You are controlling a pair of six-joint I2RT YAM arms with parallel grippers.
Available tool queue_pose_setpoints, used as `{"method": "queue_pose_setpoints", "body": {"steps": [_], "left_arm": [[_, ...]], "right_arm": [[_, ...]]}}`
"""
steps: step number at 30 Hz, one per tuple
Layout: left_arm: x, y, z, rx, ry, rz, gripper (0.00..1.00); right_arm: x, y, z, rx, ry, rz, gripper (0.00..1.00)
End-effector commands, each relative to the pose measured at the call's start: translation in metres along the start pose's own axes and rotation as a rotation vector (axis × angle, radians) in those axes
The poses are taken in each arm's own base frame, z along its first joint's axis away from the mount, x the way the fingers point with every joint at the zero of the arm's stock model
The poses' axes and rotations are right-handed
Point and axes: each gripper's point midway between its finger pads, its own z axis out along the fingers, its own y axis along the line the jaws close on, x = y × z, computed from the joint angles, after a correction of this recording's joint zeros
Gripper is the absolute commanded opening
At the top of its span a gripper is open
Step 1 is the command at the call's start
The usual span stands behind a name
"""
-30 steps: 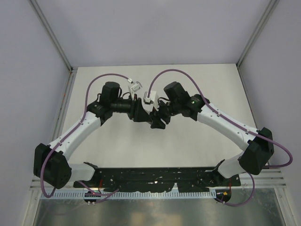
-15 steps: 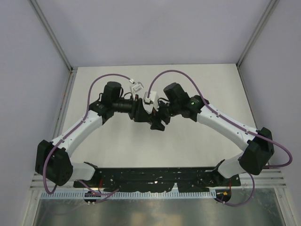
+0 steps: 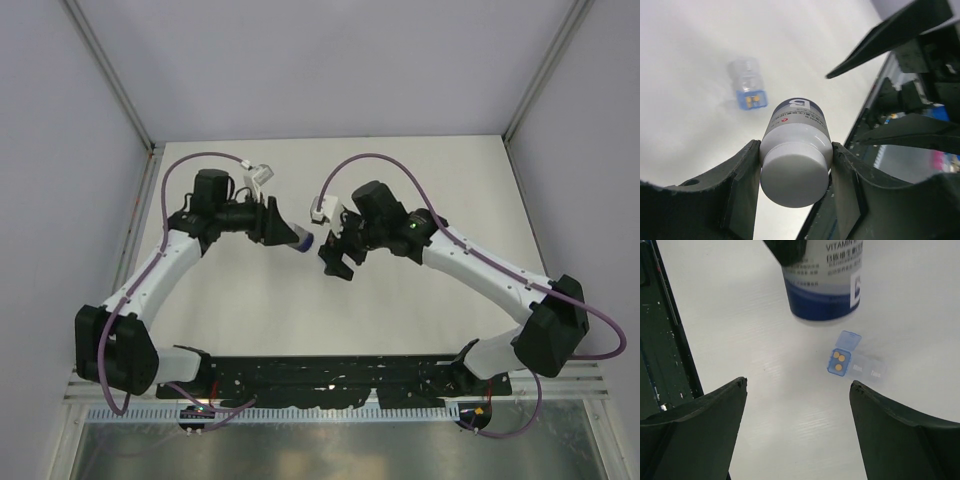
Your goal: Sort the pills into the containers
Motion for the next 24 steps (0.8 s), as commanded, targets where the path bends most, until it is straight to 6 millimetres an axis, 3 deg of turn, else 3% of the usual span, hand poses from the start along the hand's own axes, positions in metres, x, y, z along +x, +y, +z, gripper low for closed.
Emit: {"method": "queue_pose_setpoints", "body": {"steps": [1,7,13,18,24], "left_arm": [[-0.014,0.039,-0.027,-0.275,-0.017,0.09,0.0],[-0.016,0.101,-0.048,-0.611,-0.03,0.102,0.0],[-0.009,0.146,-0.045,-0.767,-0.01,-0.012,0.0],[0.01,0.168,-0.028,-0.787,0.046,-0.157,0.0],[0.03,0.188,-0.019,-0.812,0.11,-0.195,0.0]], "right_arm": [[-0.01,-0.016,-0.01,0.115,-0.057,-0.047,0.88],[0.004,-0.038,-0.014,0.205,-0.073,-0.016,0.88],[0.02,-0.054,-0.018,0.24,-0.087,0.046,0.88],[0.023,-0.056,-0.019,0.242,-0.095,0.056,0.88],[0.031,-0.063,-0.017,0.261,-0.081,0.067,0.88]]}}
